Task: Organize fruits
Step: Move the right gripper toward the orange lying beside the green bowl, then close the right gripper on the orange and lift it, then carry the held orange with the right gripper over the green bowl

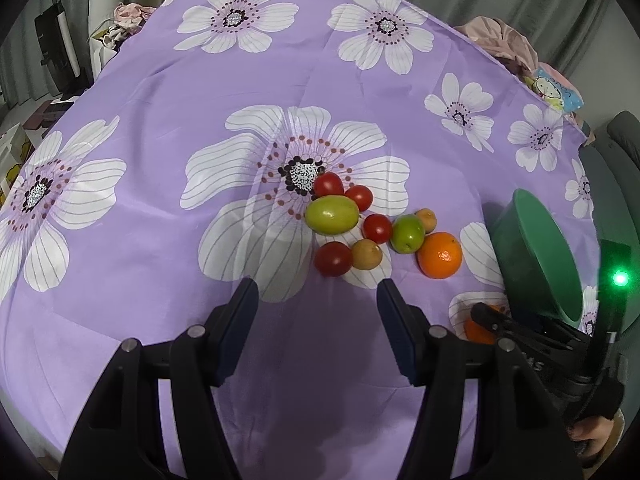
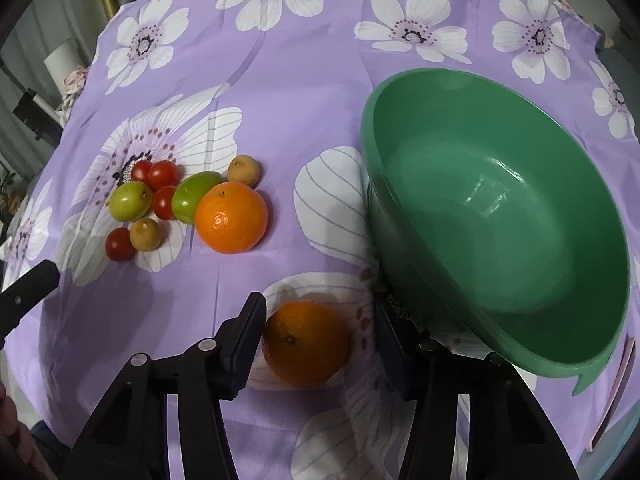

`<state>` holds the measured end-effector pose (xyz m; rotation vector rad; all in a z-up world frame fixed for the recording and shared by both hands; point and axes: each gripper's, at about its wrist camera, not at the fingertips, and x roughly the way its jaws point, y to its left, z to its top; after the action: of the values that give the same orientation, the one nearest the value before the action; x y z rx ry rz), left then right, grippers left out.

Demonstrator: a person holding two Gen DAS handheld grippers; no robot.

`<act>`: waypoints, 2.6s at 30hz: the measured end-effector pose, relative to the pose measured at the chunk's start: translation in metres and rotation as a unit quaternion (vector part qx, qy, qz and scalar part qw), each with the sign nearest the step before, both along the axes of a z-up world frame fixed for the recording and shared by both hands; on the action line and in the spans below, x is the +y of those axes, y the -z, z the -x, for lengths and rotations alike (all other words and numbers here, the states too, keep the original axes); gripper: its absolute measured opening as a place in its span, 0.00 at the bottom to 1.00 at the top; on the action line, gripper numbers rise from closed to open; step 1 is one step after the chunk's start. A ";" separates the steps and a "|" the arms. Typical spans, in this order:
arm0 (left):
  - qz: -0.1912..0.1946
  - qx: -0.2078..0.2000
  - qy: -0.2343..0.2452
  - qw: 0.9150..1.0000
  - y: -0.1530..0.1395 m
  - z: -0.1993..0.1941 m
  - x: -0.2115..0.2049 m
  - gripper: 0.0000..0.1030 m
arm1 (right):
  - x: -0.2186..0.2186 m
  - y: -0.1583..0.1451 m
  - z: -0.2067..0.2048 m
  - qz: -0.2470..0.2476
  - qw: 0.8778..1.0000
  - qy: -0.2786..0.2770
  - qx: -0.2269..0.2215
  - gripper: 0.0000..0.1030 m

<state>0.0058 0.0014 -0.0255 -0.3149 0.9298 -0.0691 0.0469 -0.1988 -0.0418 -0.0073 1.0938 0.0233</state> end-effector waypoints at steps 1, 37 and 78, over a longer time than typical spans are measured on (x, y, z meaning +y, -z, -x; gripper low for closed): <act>0.001 -0.001 -0.001 1.000 0.000 0.000 0.001 0.59 | -0.003 -0.005 0.002 -0.009 1.000 -0.001 -0.002 0.53; 0.014 0.003 -0.036 0.999 -0.001 -0.006 0.024 0.59 | 0.098 -0.005 -0.009 -0.034 0.979 -0.203 0.001 0.42; 0.054 0.091 0.072 0.992 0.041 -0.014 -0.037 0.47 | 0.064 0.023 -0.046 -0.247 0.951 -0.134 0.128 0.47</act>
<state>0.0193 -0.0359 -0.0664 -0.3590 1.1309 -0.2269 0.0924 -0.1351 -0.0648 0.3049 1.3156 0.5553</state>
